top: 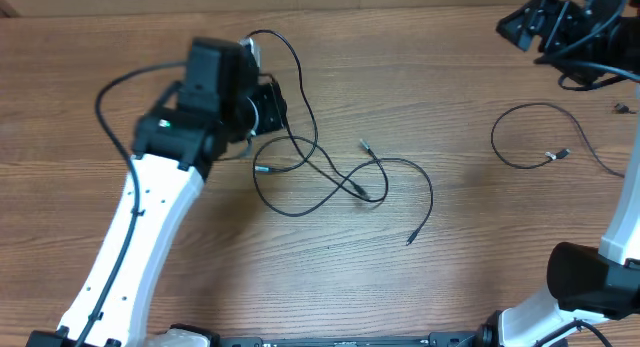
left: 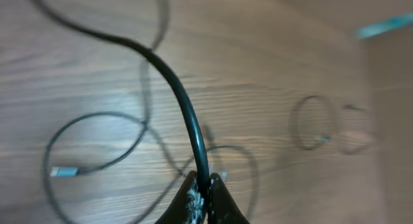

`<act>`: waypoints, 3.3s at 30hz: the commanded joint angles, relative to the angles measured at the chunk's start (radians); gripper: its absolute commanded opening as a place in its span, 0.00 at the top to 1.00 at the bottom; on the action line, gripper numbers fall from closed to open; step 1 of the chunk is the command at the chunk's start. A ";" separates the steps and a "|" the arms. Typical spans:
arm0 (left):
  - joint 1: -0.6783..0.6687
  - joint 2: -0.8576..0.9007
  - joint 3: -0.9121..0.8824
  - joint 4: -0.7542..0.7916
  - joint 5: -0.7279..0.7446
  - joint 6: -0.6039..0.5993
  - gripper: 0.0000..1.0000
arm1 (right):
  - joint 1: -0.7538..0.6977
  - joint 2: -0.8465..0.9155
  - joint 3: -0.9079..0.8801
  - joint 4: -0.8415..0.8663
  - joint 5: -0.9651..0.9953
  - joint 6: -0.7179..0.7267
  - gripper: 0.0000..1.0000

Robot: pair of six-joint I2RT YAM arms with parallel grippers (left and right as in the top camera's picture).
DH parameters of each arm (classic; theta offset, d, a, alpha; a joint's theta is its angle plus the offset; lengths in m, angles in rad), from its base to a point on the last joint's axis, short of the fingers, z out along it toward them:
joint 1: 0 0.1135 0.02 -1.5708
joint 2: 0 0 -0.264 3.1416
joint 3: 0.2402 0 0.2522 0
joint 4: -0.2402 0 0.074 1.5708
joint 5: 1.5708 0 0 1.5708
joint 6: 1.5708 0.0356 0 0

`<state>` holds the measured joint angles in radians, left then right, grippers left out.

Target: Untangle cables

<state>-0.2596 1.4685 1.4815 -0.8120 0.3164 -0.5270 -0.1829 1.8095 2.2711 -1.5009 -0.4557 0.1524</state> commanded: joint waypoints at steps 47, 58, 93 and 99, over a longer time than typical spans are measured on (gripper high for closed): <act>0.023 -0.002 0.132 0.386 0.521 -0.788 0.91 | 0.539 0.074 0.008 0.215 -0.397 -0.349 0.96; 0.023 -0.002 0.131 0.303 0.443 -0.544 0.39 | 0.330 0.004 0.200 0.473 -0.371 0.145 0.96; 0.023 0.021 0.124 0.003 0.248 -0.200 0.25 | -0.686 0.271 0.182 0.465 -0.152 0.394 0.22; 0.023 0.047 0.124 0.012 0.245 -0.190 0.24 | -0.648 0.272 0.169 0.426 -0.378 0.394 0.04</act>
<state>-0.2298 1.4960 1.5951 -0.8082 0.5705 -0.7475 -0.8635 2.1033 2.4344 -1.0920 -0.6594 0.5495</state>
